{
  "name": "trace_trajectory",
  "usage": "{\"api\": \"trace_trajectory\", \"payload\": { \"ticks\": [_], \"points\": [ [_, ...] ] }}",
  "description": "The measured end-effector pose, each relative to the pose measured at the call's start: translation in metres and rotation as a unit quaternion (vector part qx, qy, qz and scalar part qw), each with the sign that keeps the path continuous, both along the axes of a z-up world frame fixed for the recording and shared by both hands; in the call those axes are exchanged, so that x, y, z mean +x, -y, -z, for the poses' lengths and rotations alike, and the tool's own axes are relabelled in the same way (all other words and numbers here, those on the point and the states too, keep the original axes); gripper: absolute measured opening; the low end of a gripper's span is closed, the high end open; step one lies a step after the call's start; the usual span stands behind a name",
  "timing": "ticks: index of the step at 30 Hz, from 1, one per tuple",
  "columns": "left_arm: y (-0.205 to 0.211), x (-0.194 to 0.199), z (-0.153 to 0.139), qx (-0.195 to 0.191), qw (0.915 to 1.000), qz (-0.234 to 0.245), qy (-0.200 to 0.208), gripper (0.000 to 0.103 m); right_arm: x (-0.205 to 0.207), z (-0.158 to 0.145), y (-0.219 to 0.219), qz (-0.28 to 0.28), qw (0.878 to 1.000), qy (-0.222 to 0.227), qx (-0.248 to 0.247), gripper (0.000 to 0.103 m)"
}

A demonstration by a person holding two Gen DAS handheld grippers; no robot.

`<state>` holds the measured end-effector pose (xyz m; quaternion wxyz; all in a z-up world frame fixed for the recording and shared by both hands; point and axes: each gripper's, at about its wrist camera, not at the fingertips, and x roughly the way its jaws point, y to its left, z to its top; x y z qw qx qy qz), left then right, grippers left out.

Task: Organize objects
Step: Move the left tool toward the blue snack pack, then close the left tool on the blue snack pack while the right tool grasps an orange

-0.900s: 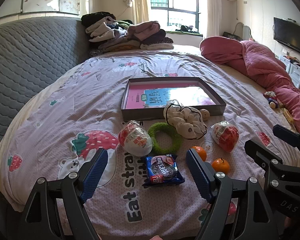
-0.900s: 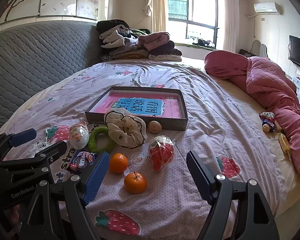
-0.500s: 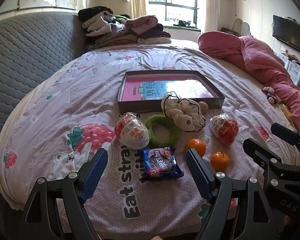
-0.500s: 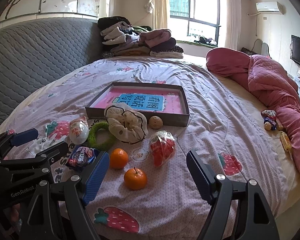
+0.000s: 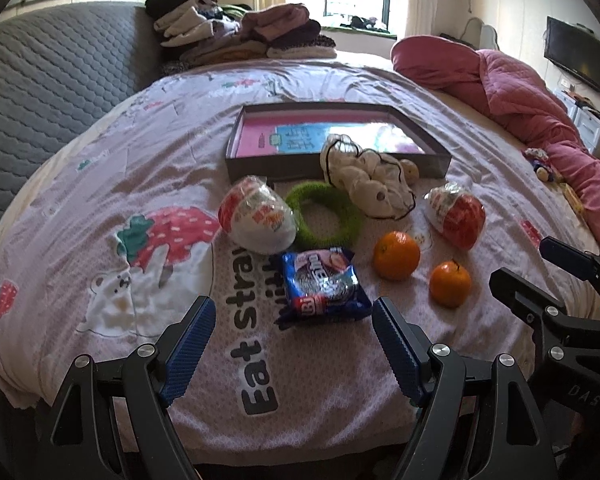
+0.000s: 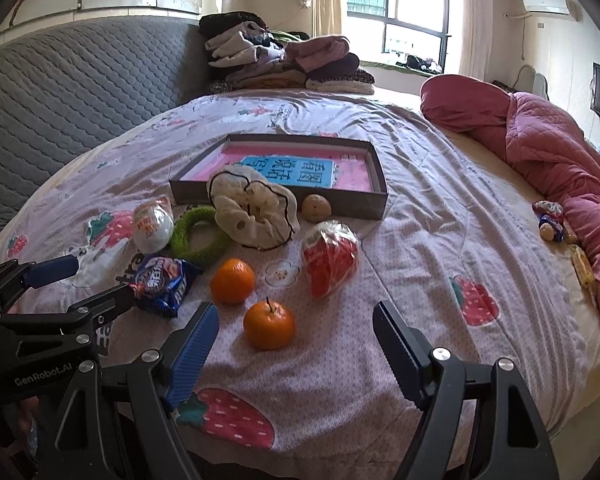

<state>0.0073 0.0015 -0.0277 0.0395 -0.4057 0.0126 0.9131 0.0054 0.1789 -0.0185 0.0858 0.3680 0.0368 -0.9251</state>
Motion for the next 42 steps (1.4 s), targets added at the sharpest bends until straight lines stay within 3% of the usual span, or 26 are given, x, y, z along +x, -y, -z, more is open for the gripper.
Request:
{"api": "trace_trajectory", "payload": {
  "ticks": [22,37,42],
  "points": [
    [-0.001,-0.032,0.026,0.030,0.9987,-0.013,0.039,0.081,-0.022,0.040,0.005,0.005,0.999,0.032,-0.017,0.075],
    [-0.016,-0.054,0.041,0.026,0.9987,-0.020,0.039,0.081,-0.035,0.061,0.016,0.002,0.999,0.045,-0.008,0.066],
    [-0.011,-0.060,0.048,0.057,0.9969,-0.017,0.051,0.082,-0.037,0.062,0.016,0.005,0.999,0.038,-0.010,0.063]
  ]
}}
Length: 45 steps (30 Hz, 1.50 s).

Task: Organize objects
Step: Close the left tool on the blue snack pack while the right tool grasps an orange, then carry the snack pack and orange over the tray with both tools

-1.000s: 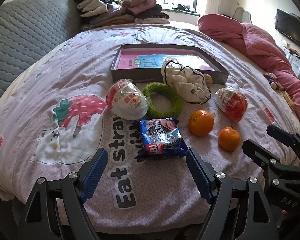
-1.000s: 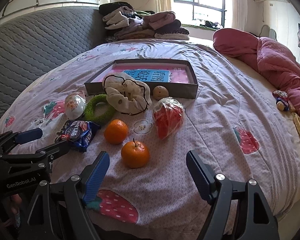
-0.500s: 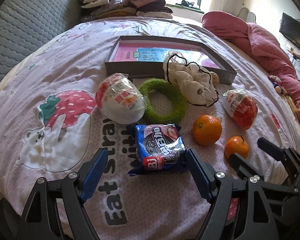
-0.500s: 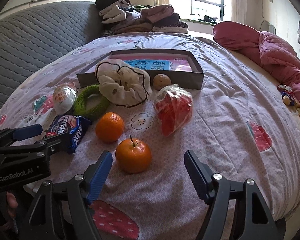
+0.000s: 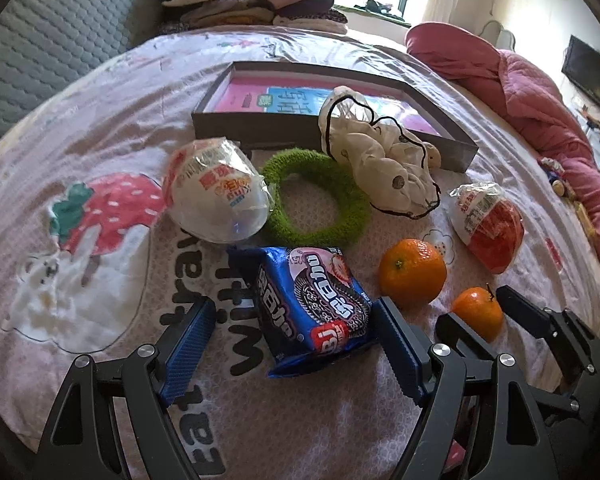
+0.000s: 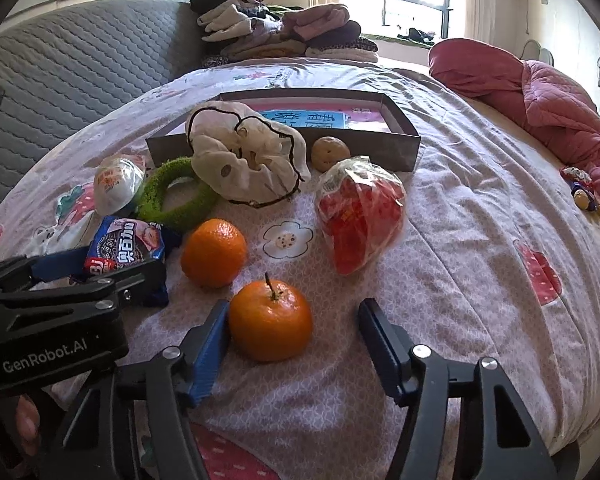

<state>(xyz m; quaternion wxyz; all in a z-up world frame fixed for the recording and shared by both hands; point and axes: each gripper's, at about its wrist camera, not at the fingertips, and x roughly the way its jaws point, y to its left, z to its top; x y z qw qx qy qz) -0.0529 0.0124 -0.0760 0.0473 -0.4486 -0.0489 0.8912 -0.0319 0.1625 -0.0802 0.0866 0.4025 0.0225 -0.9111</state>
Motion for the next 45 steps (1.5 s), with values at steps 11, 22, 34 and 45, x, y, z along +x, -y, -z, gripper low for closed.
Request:
{"api": "trace_trajectory", "payload": {
  "ticks": [11,22,34,45],
  "points": [
    [0.002,-0.002,0.003,0.041,0.9990,0.017,0.000,0.061,-0.003,0.003,0.002,-0.008,1.000,-0.004,0.001,0.048],
    [0.011,0.010,-0.002,0.057,0.9981,0.022,-0.003,0.055,0.004,-0.001,-0.005,-0.014,1.000,-0.004,-0.011,0.039],
    [0.012,0.028,-0.022,0.057,0.9972,0.034,-0.032,0.055,0.016,-0.021,-0.013,-0.012,0.999,-0.030,-0.030,0.039],
    [0.004,0.038,-0.036,0.027,0.9963,0.044,-0.068,0.055,0.020,-0.034,-0.015,-0.017,0.998,-0.051,-0.036,0.039]
  ]
}}
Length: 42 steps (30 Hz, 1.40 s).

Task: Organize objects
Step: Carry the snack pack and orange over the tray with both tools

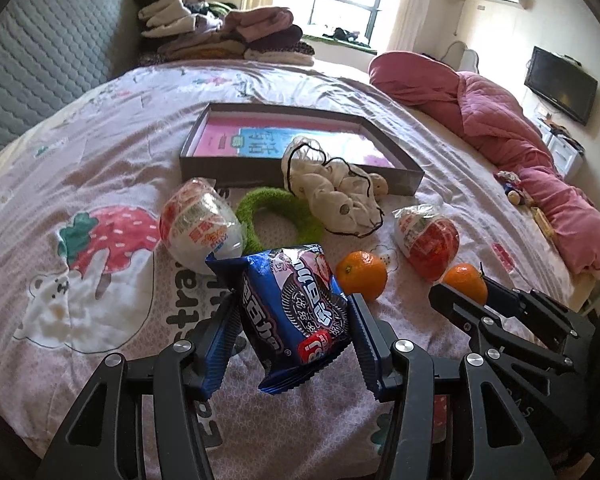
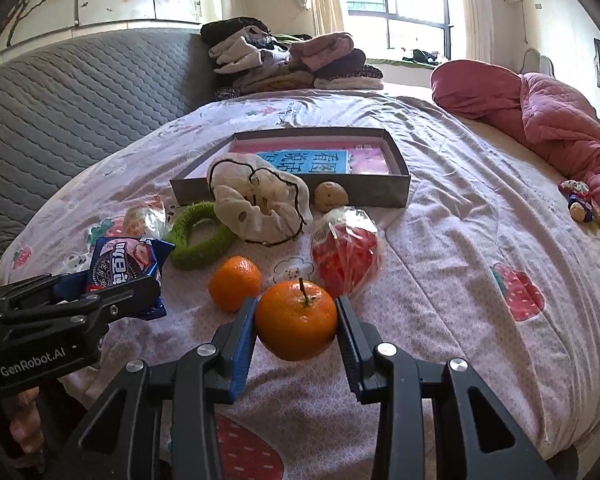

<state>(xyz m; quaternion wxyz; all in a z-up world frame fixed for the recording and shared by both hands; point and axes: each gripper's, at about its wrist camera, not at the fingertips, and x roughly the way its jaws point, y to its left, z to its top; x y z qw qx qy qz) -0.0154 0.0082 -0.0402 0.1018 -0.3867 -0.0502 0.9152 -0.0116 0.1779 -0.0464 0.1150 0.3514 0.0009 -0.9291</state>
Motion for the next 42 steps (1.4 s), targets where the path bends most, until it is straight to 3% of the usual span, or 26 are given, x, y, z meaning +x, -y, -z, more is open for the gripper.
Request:
{"api": "trace_trajectory", "payload": {
  "ticks": [17,34,42],
  "points": [
    [-0.004,-0.004,-0.012,-0.013,0.9979,0.008,-0.063,0.055,-0.021,-0.018,-0.008,0.004,0.999,-0.039,0.015,0.039],
    [0.006,-0.078,-0.028,0.018,0.9977,0.004,-0.065,0.055,-0.092,-0.047,-0.010,-0.006,0.998,-0.065,0.017,0.039],
    [0.012,-0.118,-0.040,0.007,0.9985,0.012,-0.053,0.055,-0.131,-0.055,-0.011,-0.007,0.998,-0.049,0.037,0.039]
  ]
}}
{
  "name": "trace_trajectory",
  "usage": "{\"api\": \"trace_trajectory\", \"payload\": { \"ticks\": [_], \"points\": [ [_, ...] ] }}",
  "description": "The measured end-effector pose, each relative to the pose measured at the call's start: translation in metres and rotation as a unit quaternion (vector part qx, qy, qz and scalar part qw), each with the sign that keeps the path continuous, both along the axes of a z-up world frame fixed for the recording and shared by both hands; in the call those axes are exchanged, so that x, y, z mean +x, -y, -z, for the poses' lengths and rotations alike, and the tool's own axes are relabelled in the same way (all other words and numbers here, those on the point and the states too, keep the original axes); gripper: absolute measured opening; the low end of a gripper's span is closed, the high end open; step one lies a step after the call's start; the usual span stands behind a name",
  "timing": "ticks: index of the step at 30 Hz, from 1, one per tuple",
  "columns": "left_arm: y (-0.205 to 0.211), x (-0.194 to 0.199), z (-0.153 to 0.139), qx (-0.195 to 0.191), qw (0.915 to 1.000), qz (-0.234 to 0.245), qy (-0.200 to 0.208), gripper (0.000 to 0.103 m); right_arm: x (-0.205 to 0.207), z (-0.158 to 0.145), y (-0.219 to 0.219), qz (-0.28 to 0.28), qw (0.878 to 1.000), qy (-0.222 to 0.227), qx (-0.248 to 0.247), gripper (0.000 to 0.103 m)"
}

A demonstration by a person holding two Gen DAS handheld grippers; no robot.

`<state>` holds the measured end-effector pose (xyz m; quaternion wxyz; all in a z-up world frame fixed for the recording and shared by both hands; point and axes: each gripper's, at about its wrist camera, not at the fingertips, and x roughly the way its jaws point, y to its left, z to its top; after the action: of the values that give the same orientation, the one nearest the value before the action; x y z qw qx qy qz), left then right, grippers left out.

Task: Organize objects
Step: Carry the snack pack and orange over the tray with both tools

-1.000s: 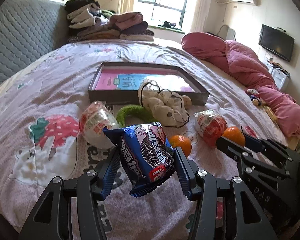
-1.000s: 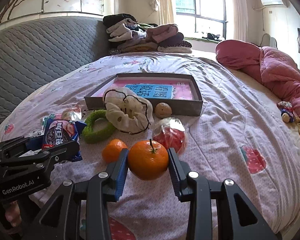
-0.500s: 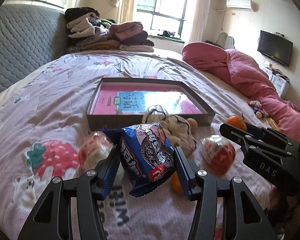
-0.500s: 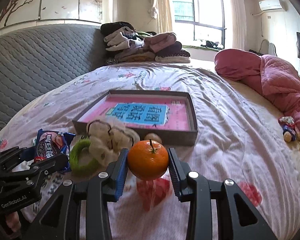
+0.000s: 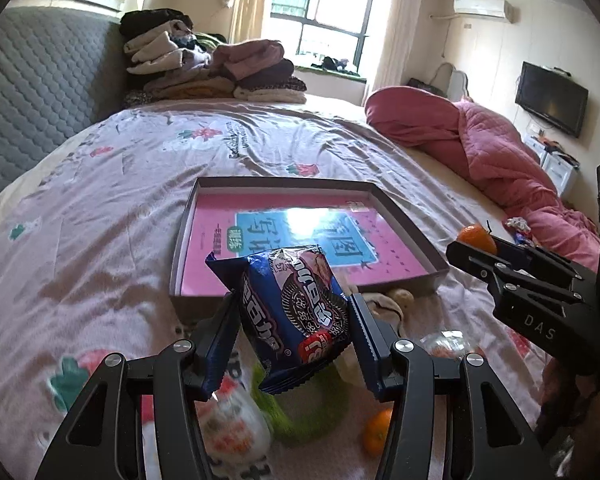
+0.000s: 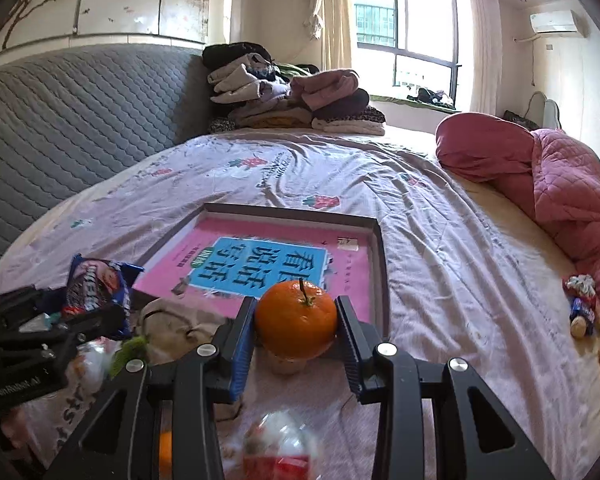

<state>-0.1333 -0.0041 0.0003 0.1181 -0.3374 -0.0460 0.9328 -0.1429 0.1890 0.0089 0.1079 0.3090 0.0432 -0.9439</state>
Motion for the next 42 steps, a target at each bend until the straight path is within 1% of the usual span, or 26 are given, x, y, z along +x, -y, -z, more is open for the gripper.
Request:
{"api": "trace_trajectory", "payload": {
  "ticks": [5,7,12,14,16,17,18,20,22,25,28,30,31,33,35,38,42],
  "points": [
    [0.009,-0.030,-0.003,0.011,0.9996,-0.006,0.027,0.055,-0.028,0.003,-0.001,-0.004,1.000,0.018,0.021,0.039],
    [0.011,-0.045,-0.004,0.006,0.9993,-0.015,0.034,0.055,-0.038,0.006,-0.002,-0.007,0.999,0.029,0.016,0.039],
    [0.005,-0.073,-0.002,-0.018,0.9986,-0.022,0.045,0.055,-0.063,0.017,-0.002,0.000,0.998,0.052,0.023,0.039],
    [0.002,-0.086,0.004,-0.023,0.9974,-0.020,0.066,0.055,-0.074,0.022,-0.002,0.004,0.998,0.062,0.025,0.039],
    [0.000,-0.094,0.008,-0.029,0.9965,-0.019,0.076,0.055,-0.081,0.027,-0.002,0.004,0.997,0.071,0.031,0.039],
    [-0.001,-0.097,0.009,-0.040,0.9960,-0.022,0.077,0.055,-0.084,0.030,-0.001,0.006,0.997,0.074,0.036,0.039],
    [-0.003,-0.101,0.011,-0.061,0.9950,-0.026,0.075,0.055,-0.086,0.032,-0.001,0.005,0.996,0.076,0.040,0.039],
    [-0.001,-0.107,0.014,-0.063,0.9940,-0.026,0.086,0.055,-0.091,0.037,0.000,0.006,0.996,0.082,0.047,0.039],
    [0.001,-0.116,0.020,-0.059,0.9916,-0.024,0.113,0.055,-0.096,0.042,-0.001,0.004,0.995,0.093,0.047,0.039],
    [-0.003,-0.122,0.027,-0.075,0.9889,-0.022,0.126,0.055,-0.103,0.049,-0.005,0.008,0.993,0.112,0.039,0.039],
    [-0.005,-0.124,0.031,-0.082,0.9884,-0.023,0.125,0.055,-0.105,0.054,-0.004,0.005,0.992,0.114,0.043,0.039],
    [-0.005,-0.128,0.036,-0.080,0.9868,-0.018,0.140,0.055,-0.107,0.056,-0.001,0.002,0.992,0.119,0.048,0.039],
    [-0.005,-0.131,0.041,-0.076,0.9849,-0.018,0.155,0.055,-0.108,0.058,0.000,0.003,0.991,0.122,0.053,0.039],
    [-0.003,-0.133,0.045,-0.073,0.9844,-0.022,0.159,0.055,-0.110,0.061,0.002,0.005,0.990,0.126,0.061,0.039],
    [-0.004,-0.133,0.048,-0.080,0.9835,-0.023,0.161,0.055,-0.111,0.063,0.002,0.003,0.990,0.129,0.061,0.039],
    [-0.004,-0.136,0.052,-0.068,0.9826,-0.020,0.171,0.055,-0.111,0.067,0.003,0.003,0.989,0.133,0.068,0.039],
    [-0.006,-0.136,0.056,-0.073,0.9814,-0.022,0.176,0.055,-0.113,0.069,0.003,0.003,0.988,0.139,0.067,0.039]
  ]
}}
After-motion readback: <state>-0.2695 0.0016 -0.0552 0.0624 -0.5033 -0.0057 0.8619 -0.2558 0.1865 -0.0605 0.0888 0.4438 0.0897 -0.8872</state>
